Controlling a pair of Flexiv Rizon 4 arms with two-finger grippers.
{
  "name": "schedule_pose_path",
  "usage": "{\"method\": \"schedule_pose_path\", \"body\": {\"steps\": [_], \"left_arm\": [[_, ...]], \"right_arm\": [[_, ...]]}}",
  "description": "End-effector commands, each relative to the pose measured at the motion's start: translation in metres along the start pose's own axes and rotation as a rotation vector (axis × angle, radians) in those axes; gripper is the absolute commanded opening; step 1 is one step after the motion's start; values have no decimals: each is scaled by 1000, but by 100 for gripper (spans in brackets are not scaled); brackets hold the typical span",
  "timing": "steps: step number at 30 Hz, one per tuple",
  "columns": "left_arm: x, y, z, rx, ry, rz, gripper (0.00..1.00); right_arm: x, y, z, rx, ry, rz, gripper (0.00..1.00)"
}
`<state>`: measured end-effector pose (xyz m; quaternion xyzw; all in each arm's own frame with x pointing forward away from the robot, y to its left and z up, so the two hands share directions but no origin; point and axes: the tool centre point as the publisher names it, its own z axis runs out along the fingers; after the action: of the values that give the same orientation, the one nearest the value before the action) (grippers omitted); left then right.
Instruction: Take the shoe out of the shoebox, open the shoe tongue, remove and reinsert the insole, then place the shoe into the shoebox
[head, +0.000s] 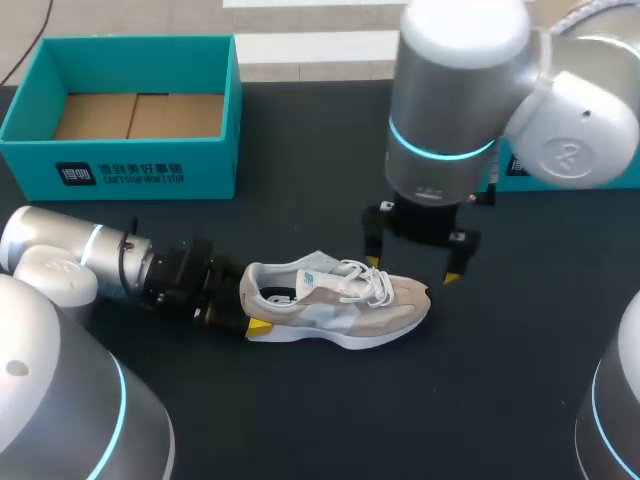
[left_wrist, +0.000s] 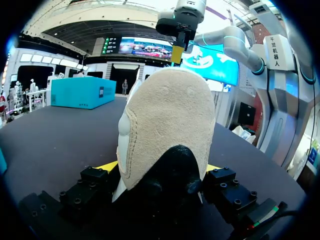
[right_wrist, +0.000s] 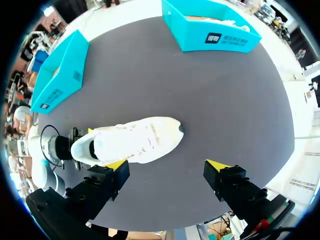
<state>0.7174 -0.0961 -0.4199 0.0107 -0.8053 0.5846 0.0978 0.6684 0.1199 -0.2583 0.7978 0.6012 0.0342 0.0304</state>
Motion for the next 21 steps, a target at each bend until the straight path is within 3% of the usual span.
{"method": "schedule_pose_path", "body": {"steps": [1,7,10,16,21], "left_arm": [[-2,6,4,2,-2,0,0],[-2,6,4,2,-2,0,0],[-2,6,4,2,-2,0,0],[-2,6,4,2,-2,0,0],[-2,6,4,2,-2,0,0]], "right_arm": [[40,-13,12,1,-26,5,100],[88,-36,17,39,5,-24,100],[107,-50,18,38,11,-38,100],[140,-72,23,118,42,-83,100],[140,-72,23,118,42,-83,100]]}}
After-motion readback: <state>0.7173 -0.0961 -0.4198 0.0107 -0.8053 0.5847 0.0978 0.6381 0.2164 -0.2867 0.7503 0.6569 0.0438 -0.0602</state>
